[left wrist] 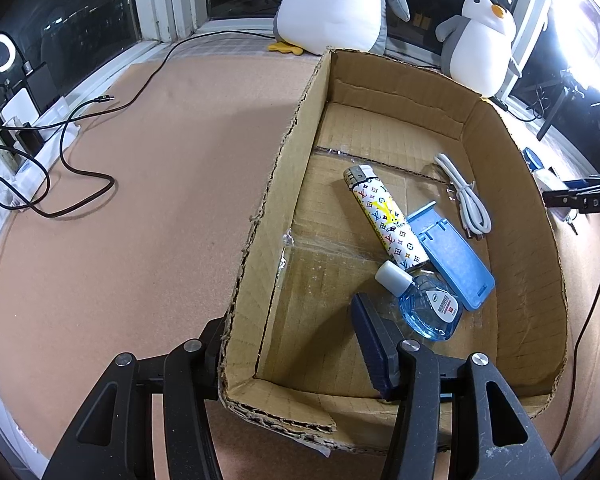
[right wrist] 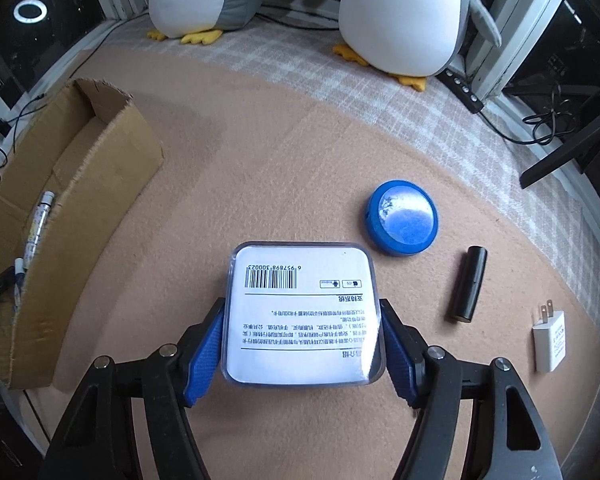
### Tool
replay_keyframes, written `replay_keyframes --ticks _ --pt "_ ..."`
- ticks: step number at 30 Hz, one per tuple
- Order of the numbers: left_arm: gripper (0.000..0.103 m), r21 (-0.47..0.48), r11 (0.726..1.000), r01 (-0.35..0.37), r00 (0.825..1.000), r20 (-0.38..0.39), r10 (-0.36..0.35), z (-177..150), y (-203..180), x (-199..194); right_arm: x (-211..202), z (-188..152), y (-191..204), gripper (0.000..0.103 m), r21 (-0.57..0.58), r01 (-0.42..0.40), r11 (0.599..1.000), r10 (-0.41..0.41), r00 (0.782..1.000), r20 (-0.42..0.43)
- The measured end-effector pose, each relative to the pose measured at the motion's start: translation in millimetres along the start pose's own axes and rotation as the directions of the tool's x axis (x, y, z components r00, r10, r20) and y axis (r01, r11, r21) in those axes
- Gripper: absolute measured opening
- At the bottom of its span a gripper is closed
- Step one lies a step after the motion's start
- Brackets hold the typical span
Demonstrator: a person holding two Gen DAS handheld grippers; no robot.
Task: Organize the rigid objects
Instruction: 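Carry the clear square box with the right tool into the cardboard box and release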
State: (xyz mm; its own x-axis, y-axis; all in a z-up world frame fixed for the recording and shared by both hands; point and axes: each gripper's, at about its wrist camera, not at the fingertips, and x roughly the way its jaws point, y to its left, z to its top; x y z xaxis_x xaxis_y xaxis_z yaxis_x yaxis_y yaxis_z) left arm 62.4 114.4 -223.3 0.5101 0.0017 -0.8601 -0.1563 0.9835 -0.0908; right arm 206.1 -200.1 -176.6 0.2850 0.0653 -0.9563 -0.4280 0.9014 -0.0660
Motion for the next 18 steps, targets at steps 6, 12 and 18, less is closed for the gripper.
replay_keyframes --ticks 6,12,18 --pt "0.056 -0.004 1.000 0.006 1.000 0.003 -0.006 -1 1 0 -27 -1 4 0.067 -0.004 -0.008 1.000 0.009 0.999 0.046" --pt "0.056 -0.006 1.000 0.009 1.000 0.004 -0.009 -1 1 0 -62 12 32 0.067 -0.038 -0.040 0.998 0.044 0.992 0.122" --pt "0.056 -0.006 1.000 0.010 1.000 0.005 -0.010 -1 1 1 -77 33 68 0.067 -0.085 -0.100 0.991 0.114 0.979 0.171"
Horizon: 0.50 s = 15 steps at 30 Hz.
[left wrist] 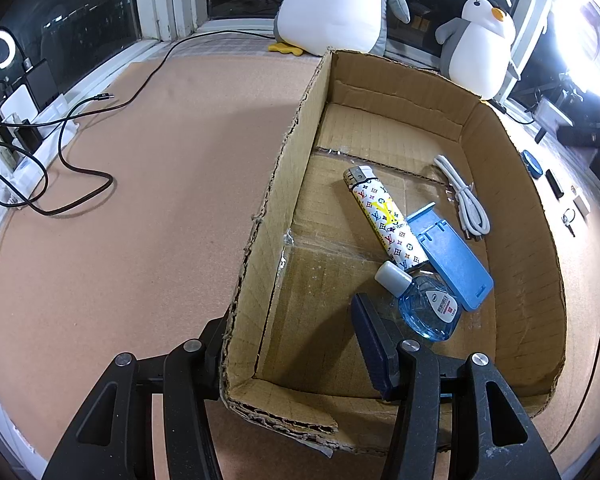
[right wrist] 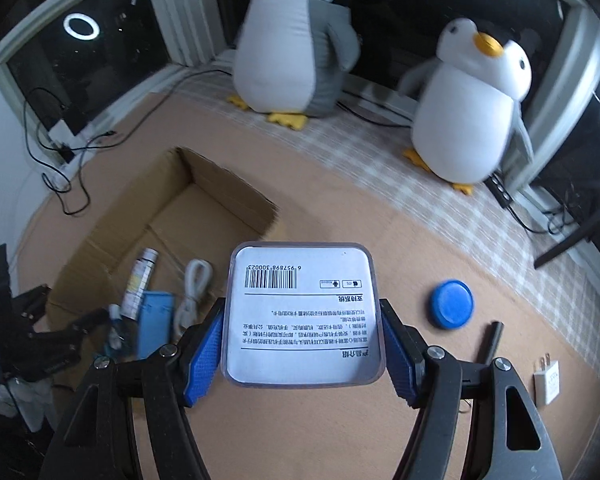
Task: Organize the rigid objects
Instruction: 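Carry the clear square box with the right tool into the cardboard box and release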
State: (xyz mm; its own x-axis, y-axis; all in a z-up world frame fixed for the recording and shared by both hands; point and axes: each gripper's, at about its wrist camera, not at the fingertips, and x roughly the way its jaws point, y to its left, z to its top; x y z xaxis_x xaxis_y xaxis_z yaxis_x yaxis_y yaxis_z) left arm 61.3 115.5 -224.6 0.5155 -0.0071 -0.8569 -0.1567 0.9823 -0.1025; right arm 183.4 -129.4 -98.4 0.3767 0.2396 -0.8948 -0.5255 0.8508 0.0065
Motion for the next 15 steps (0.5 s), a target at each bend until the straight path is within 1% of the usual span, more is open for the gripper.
replay_keyframes --ticks 6,11,15 --pt "0.056 -0.001 1.000 0.001 1.000 0.000 -0.001 0 0 0 6 19 38 0.067 -0.034 -0.064 0.997 0.065 0.998 0.026" --pt "0.056 -0.001 1.000 0.001 1.000 0.000 -0.001 0 0 0 31 35 75 0.067 -0.073 -0.111 0.991 0.113 0.993 0.027" --pt "0.056 -0.002 1.000 0.001 1.000 0.001 -0.001 0 0 0 50 45 95 0.067 -0.093 -0.130 0.987 0.132 0.991 0.010"
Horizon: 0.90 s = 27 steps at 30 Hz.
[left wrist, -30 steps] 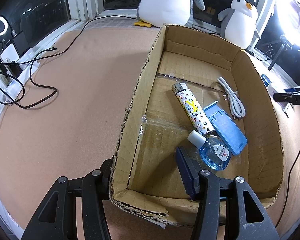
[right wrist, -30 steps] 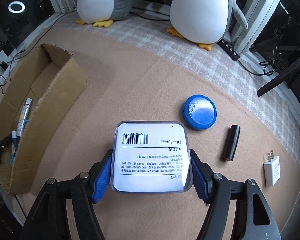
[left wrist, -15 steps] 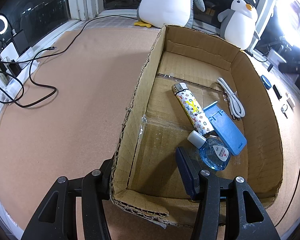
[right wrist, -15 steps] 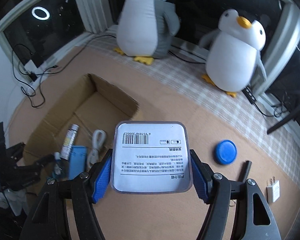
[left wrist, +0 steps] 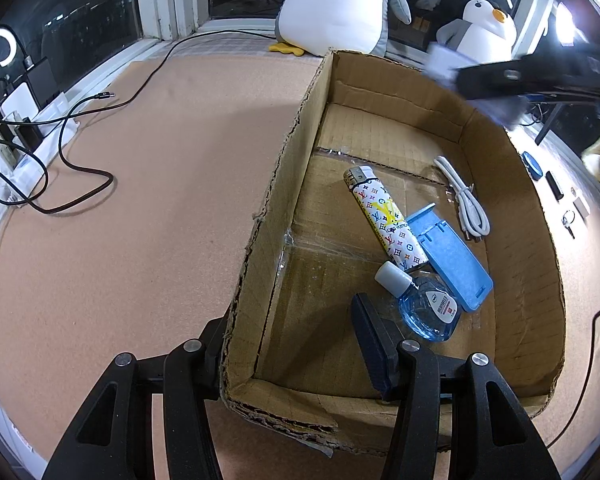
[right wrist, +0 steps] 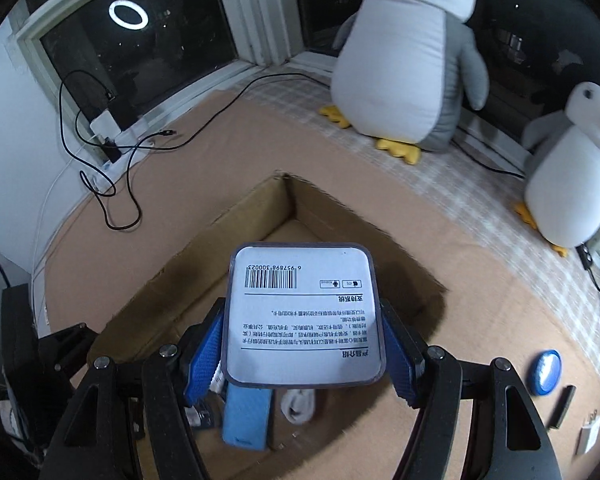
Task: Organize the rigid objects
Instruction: 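Carry the clear square box with the right tool into the cardboard box and release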
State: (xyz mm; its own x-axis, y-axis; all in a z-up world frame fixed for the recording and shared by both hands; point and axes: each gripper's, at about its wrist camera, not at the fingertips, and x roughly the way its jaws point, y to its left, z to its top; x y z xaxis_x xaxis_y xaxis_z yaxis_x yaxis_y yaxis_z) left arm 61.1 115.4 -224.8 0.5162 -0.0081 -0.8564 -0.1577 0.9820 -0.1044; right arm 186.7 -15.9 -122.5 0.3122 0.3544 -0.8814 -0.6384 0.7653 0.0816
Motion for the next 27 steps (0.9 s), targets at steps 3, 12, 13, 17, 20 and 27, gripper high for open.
replay_keyframes --ticks 3,12,13,17,20,27 --pt "0.056 -0.001 1.000 0.000 1.000 0.000 0.000 0 0 0 17 6 7 0.067 -0.014 0.009 1.000 -0.009 1.000 -0.022" --pt "0.056 -0.004 1.000 0.001 1.000 0.001 -0.001 -1 0 0 54 16 9 0.067 0.000 0.042 0.999 -0.042 0.996 -0.081" --pt "0.056 -0.004 1.000 0.002 1.000 0.001 -0.001 -1 0 0 56 16 8 0.067 0.001 0.047 0.999 -0.047 0.995 -0.083" --pt "0.056 -0.003 1.000 0.001 1.000 0.001 -0.001 -1 0 0 63 17 6 0.067 0.012 0.058 0.998 -0.057 0.995 -0.085" --pt "0.056 -0.003 1.000 0.001 1.000 0.001 -0.001 -1 0 0 67 19 6 0.067 0.017 0.056 0.998 -0.054 0.994 -0.090" --pt "0.056 -0.003 1.000 0.001 1.000 0.002 -0.001 -1 1 0 70 20 5 0.068 0.029 0.032 0.999 -0.029 0.995 -0.099"
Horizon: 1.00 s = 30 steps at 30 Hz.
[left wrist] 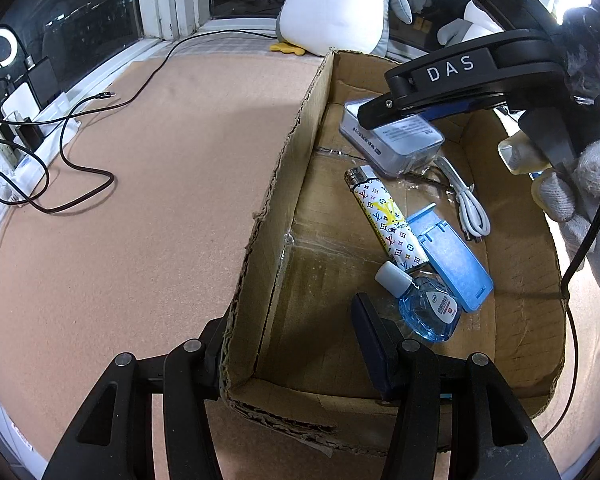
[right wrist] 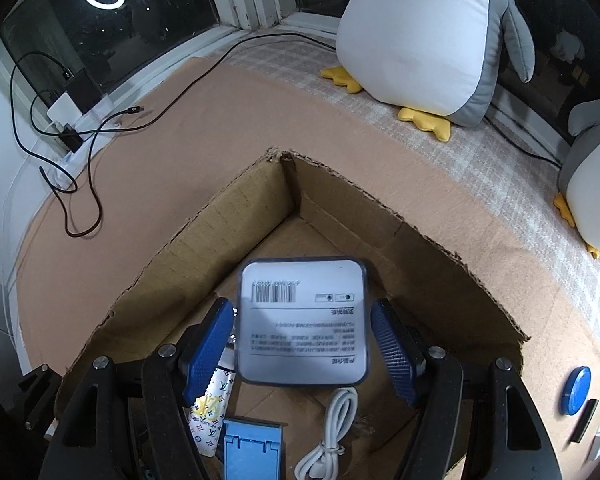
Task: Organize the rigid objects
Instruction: 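Carry the clear square box with the right tool into the cardboard box and release, then move the right tool to the keys and close on them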
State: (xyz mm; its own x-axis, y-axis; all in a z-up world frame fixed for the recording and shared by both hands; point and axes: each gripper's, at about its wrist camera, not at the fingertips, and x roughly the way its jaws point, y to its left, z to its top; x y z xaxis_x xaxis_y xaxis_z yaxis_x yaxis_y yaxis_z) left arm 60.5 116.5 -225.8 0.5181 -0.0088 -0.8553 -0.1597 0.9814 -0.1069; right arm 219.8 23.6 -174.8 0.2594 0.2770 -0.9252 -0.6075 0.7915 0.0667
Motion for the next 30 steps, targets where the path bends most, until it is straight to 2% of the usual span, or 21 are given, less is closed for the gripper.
replay_keyframes --ticks 9,18,23,30 --pt "0.056 0.001 1.000 0.000 1.000 0.003 0.000 -1 0 0 -11 -5 -1 0.068 0.018 -0.012 1.000 0.011 1.000 0.021" --pt "0.056 0.007 1.000 -0.005 1.000 0.004 0.005 0 0 -1 -54 -22 -8 0.068 0.061 -0.053 0.997 0.047 0.995 0.093" --pt "0.056 0.009 1.000 -0.008 1.000 0.004 0.008 0 0 -1 -88 -44 -20 0.068 0.078 -0.066 0.995 0.054 0.988 0.148" --pt "0.056 0.016 1.000 -0.014 1.000 0.003 0.014 -1 -3 -2 -134 -93 -66 0.068 0.148 -0.068 0.987 0.036 0.976 0.215"
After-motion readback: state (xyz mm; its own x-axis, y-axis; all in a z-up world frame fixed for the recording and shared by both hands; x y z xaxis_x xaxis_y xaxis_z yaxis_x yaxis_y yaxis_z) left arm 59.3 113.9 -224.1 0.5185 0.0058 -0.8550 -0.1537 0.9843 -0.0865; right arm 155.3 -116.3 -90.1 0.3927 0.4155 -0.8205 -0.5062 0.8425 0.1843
